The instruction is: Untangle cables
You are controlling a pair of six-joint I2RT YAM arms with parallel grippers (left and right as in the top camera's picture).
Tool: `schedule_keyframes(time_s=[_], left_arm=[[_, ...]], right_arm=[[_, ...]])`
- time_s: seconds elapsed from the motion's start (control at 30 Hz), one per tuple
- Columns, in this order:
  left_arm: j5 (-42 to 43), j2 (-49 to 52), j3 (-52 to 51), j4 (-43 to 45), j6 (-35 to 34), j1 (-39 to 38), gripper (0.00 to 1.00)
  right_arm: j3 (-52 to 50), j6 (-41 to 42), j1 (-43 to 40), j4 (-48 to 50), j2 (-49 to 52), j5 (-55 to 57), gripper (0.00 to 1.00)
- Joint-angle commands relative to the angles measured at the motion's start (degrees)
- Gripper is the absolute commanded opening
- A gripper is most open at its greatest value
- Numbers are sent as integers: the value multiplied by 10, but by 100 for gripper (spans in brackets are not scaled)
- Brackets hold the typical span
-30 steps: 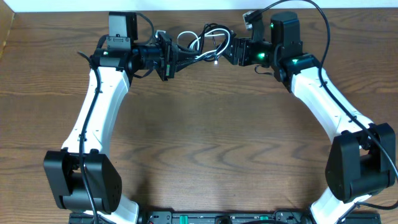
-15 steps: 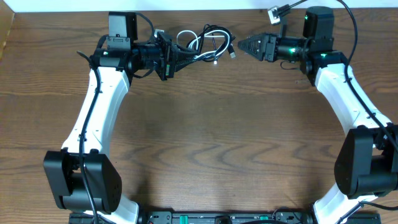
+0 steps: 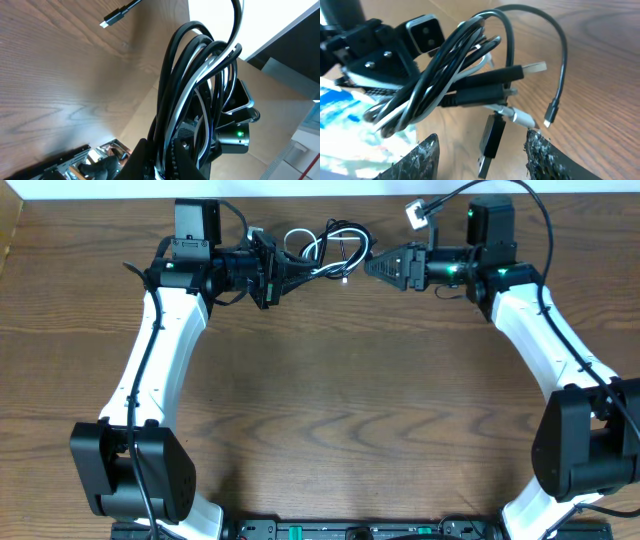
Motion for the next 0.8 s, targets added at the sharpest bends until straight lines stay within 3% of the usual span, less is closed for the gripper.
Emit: schedule_keyframes(time_s=[0.0, 0.4, 0.6, 0.77], left_arm=[[7, 2, -1, 3, 12, 0, 7], [7, 2, -1, 2, 12, 0, 7], [9, 2, -1, 0, 23, 0, 7], [49, 2, -1, 11, 61, 0, 8]], right_arm=[[7, -15, 5, -2, 5, 43, 50], [7, -15, 33, 21, 6, 92, 30], [7, -14, 33, 20, 6, 114, 4], [7, 63, 33, -60, 6, 264, 1]])
